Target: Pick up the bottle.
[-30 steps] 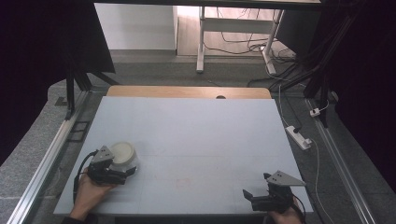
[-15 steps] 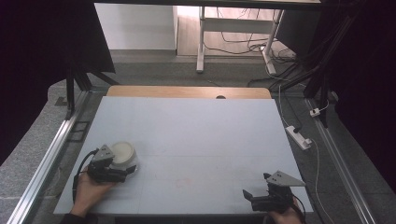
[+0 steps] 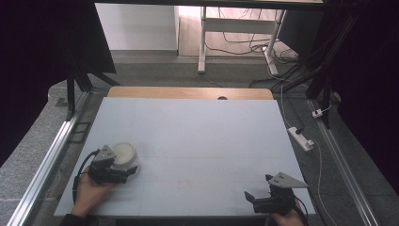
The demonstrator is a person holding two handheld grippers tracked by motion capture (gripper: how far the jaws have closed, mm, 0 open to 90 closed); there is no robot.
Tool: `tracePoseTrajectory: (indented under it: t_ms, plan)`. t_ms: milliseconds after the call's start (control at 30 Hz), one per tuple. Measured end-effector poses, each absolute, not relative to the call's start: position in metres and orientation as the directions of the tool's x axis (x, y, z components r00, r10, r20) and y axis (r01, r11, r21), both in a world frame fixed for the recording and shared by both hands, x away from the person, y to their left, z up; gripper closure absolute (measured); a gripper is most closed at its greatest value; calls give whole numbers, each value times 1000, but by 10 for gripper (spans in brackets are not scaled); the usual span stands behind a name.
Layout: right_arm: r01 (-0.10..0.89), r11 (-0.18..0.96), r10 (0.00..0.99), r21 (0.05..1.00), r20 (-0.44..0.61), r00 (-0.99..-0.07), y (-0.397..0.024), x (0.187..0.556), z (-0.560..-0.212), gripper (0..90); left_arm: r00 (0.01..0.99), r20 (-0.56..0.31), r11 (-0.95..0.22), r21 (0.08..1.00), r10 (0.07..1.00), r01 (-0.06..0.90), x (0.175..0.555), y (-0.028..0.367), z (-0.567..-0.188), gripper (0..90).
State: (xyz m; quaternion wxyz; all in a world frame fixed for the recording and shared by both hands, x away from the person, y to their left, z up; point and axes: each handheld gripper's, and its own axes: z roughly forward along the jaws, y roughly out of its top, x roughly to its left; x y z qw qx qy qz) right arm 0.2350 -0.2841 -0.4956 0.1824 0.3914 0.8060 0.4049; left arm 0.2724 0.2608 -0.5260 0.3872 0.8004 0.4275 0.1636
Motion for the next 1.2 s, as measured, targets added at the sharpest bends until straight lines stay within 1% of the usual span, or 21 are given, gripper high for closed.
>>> tracePoseTrajectory:
  t_ms: [333, 700, 967, 1200]
  plan:
    - [484, 364, 779, 796, 24, -626, -284, 235, -496, 0, 602, -87, -332, 767, 794, 549, 271, 258, -519, 73]
    - [485, 362, 780, 796, 27, -626, -284, 235, -496, 0, 634, -74, -343, 790, 770, 509, 270, 250, -507, 73]
    - [487, 359, 781, 796, 28, -624, -285, 235, -496, 0, 675, -85, -355, 799, 733, 486, 275, 238, -496, 73]
    - [487, 359, 782, 796, 29, -623, -285, 235, -496, 0, 717, -66, -392, 800, 694, 453, 279, 221, -487, 73]
